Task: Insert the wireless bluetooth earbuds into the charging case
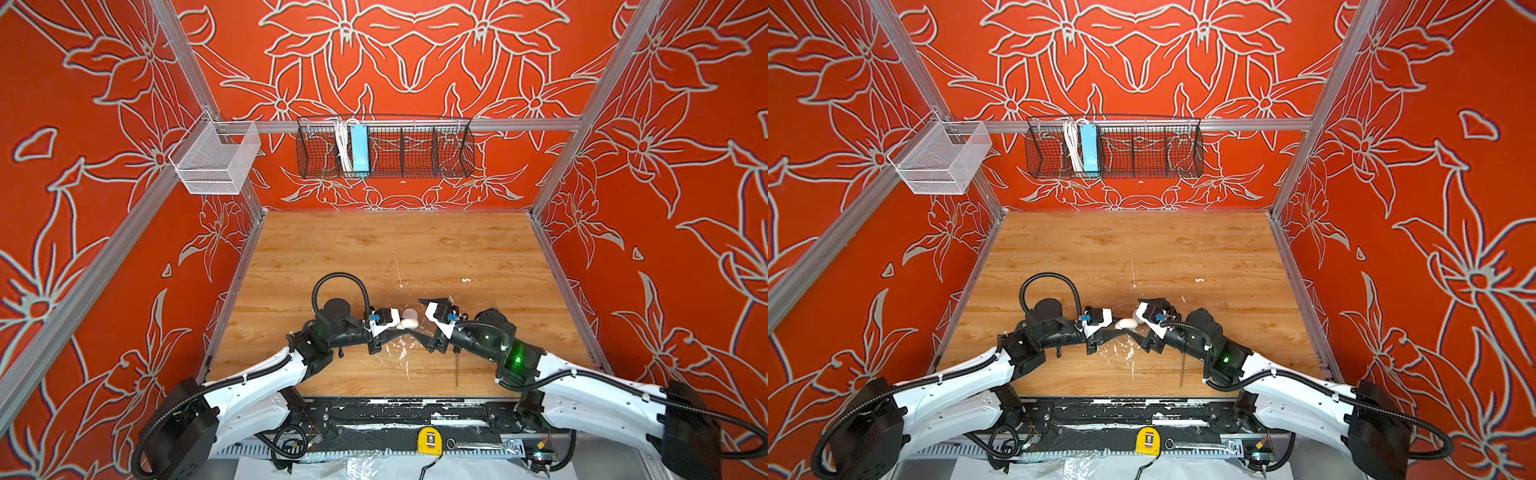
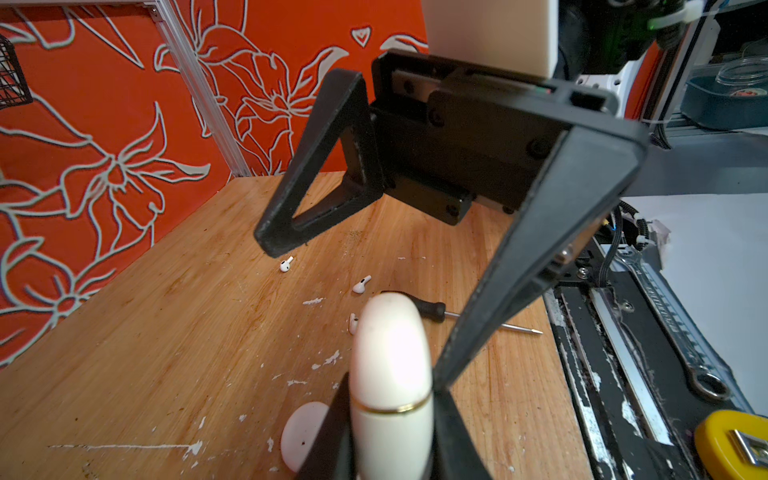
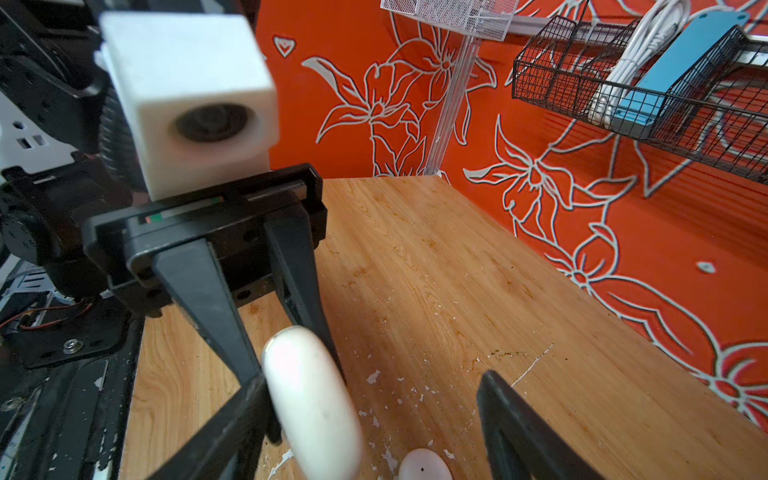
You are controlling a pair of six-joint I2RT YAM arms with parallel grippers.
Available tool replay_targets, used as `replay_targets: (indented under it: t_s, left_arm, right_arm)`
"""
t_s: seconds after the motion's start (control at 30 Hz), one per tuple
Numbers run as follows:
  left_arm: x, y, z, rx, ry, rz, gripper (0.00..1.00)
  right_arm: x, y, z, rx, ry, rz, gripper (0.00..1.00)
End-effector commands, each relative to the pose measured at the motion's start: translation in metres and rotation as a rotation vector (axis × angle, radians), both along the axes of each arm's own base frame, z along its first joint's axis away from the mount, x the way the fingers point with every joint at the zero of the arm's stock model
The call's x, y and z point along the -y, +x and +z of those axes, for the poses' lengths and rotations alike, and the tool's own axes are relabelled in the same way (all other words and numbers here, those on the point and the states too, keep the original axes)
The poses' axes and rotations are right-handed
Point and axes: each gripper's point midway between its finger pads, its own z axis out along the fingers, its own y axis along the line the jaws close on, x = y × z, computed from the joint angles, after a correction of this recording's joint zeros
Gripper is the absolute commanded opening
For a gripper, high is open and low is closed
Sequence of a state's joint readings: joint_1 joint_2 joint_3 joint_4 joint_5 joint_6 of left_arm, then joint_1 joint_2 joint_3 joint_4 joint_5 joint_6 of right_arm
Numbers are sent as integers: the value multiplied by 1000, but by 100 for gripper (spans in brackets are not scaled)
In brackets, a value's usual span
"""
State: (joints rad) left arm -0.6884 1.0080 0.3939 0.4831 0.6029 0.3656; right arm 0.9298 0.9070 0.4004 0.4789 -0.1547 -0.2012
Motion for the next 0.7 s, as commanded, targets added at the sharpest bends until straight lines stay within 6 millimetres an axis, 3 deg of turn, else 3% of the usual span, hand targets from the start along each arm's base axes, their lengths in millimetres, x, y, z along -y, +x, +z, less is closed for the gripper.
replay_targets:
  t_s: [0.0, 0.2, 0.43, 0.67]
  left_arm:
    - [3, -11, 10, 31, -32, -61, 0]
    - [5, -22, 10, 53, -41, -127, 0]
    - [8, -20, 5, 37, -25, -131, 0]
    - [8, -20, 4, 34, -21, -132, 0]
  right_arm:
    - [4, 15, 14, 19, 14, -82, 80]
    - [10, 32, 9, -3, -15, -182, 75]
    - [12, 36, 12, -13, 4, -209, 66]
    - [21, 43, 15, -9, 16, -273, 64]
